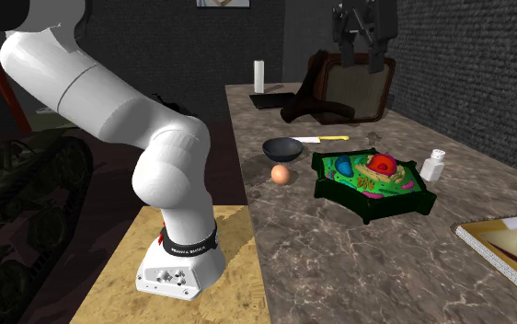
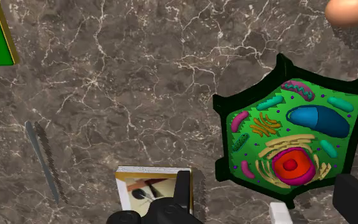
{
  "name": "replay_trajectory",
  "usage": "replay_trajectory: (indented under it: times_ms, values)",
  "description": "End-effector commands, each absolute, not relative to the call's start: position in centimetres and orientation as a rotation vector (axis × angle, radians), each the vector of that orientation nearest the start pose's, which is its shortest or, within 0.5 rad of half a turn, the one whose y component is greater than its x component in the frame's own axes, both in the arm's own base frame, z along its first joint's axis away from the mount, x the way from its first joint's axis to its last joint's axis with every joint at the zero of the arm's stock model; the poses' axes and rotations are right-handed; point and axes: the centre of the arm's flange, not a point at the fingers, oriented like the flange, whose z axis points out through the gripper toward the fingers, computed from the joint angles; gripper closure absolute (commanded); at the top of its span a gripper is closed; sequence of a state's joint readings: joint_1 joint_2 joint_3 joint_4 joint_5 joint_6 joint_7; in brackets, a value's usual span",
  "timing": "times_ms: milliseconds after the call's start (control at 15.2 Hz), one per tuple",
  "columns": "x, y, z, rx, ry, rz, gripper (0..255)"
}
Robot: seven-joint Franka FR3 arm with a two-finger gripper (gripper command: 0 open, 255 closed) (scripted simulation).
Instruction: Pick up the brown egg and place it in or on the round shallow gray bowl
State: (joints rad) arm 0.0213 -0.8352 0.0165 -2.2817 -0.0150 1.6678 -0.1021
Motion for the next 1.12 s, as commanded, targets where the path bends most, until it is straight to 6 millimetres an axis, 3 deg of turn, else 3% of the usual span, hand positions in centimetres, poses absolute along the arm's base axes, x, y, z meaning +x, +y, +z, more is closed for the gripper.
replay_trajectory:
  times_ms: [0,1056]
  values:
    - [30.1,1.2,65.1,-3.150,-0.214,-0.349,0]
    - [27.1,8.7,47.2,-3.058,0.460,-0.011,0]
